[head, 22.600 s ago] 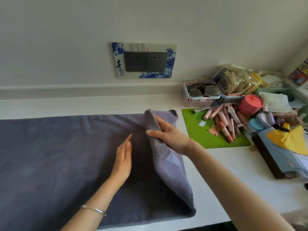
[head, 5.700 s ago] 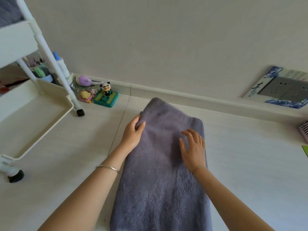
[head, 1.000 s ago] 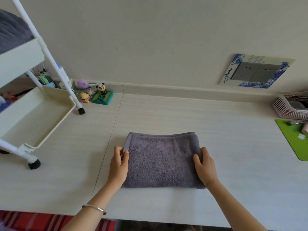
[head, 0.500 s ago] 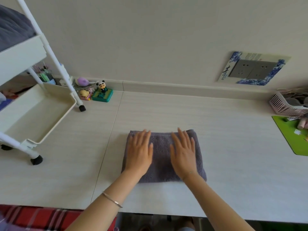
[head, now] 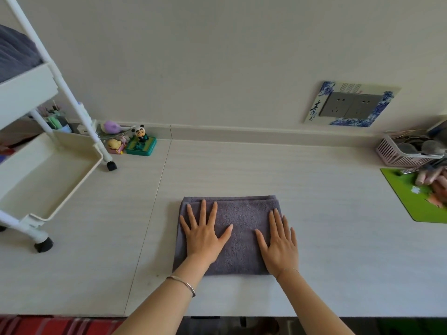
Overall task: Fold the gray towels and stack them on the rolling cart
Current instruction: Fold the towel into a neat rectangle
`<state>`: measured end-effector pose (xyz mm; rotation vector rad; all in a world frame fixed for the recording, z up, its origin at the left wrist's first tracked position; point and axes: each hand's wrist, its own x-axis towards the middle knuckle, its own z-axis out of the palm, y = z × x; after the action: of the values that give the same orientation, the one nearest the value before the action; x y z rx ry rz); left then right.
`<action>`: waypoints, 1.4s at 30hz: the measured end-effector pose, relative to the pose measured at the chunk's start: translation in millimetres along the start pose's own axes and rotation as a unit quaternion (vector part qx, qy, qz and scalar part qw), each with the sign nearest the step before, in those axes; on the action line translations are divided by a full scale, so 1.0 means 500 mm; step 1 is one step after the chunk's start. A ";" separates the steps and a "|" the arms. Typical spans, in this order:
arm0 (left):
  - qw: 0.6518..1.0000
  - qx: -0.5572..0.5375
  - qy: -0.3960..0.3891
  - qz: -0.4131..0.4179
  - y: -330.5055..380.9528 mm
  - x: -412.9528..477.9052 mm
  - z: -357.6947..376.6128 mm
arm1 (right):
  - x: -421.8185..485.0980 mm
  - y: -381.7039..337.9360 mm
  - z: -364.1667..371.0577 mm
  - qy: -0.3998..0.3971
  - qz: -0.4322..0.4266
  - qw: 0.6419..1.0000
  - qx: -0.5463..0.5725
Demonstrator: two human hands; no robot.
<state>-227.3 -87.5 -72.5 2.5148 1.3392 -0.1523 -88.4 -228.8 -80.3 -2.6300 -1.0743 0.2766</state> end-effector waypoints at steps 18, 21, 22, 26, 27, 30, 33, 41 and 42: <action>0.959 -0.200 -0.150 -0.132 -0.155 -0.055 -0.100 | 0.019 0.029 -0.101 -0.193 0.242 0.909 0.280; 0.913 -0.350 -0.146 -0.147 -0.156 -0.062 -0.108 | 0.022 0.016 -0.115 -0.209 0.252 0.872 0.364; 0.889 -0.405 -0.146 -0.155 -0.159 -0.064 -0.121 | 0.025 0.006 -0.123 -0.206 0.240 0.871 0.377; 0.820 -0.536 -0.128 -0.154 -0.188 -0.066 -0.190 | 0.044 -0.057 -0.156 -0.199 0.176 0.863 0.430; 0.815 -0.548 -0.119 -0.144 -0.196 -0.067 -0.208 | 0.048 -0.076 -0.168 -0.198 0.160 0.861 0.440; 0.796 -0.584 -0.080 -0.138 -0.257 -0.077 -0.278 | 0.078 -0.172 -0.205 -0.205 0.090 0.863 0.453; 0.749 -0.649 -0.040 -0.127 -0.334 -0.097 -0.338 | 0.122 -0.279 -0.230 -0.224 0.009 0.859 0.460; 0.688 -0.711 0.078 -0.119 -0.446 -0.151 -0.423 | 0.229 -0.576 -0.213 -0.280 -0.179 0.846 0.416; 0.689 -0.709 0.090 -0.124 -0.457 -0.154 -0.427 | 0.238 -0.610 -0.205 -0.281 -0.201 0.846 0.406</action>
<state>-468.1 35.8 102.3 1.0053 1.0795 0.7962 -174.4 43.8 109.5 -1.5426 -1.2604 1.1606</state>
